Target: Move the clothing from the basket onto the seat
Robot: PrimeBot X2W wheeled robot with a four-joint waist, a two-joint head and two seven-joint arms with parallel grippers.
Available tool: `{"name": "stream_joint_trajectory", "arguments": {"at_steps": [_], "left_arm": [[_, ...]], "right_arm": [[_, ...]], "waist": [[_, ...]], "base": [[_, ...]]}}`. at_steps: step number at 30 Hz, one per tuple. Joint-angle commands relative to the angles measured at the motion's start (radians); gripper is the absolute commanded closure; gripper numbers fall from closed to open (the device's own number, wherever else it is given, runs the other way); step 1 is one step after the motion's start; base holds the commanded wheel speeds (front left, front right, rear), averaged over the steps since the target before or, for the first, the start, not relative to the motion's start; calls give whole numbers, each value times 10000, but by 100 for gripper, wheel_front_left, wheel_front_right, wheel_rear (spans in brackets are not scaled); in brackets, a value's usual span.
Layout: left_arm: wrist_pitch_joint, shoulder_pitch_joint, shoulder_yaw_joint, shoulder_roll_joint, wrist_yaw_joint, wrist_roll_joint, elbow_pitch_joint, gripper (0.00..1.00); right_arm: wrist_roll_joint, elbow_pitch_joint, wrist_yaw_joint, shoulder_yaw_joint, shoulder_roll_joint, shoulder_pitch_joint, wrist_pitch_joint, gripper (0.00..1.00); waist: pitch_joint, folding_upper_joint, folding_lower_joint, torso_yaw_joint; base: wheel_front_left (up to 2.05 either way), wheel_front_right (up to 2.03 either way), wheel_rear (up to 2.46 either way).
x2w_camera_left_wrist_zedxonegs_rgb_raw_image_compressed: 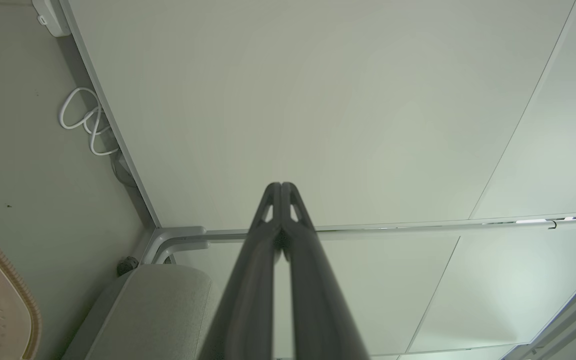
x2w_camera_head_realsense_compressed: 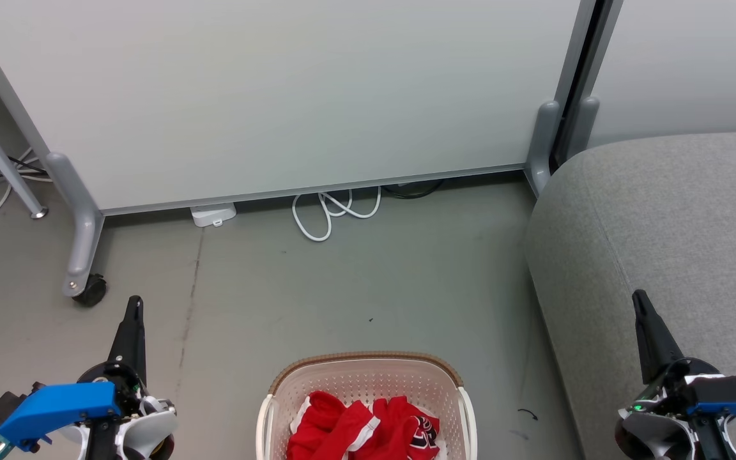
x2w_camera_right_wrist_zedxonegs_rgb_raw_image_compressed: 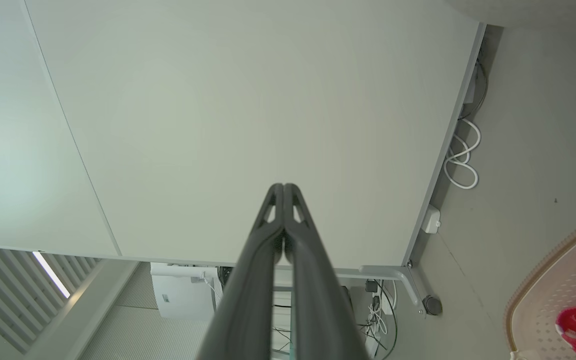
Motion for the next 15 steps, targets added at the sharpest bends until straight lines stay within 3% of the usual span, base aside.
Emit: {"name": "stream_joint_trajectory", "arguments": {"at_steps": [1, 15], "left_arm": [[26, -102, 17, -10, -21, -25, -41, 100], [26, -102, 17, -10, -21, -25, -41, 100]], "right_arm": [[25, -30, 9, -8, -43, -105, 18, 100], [25, -30, 9, -8, -44, -106, 18, 100]], "waist": [[0, 0, 0, 0], [0, 0, 0, 0]], "base": [[0, 0, 0], [0, 0, 0]]}}
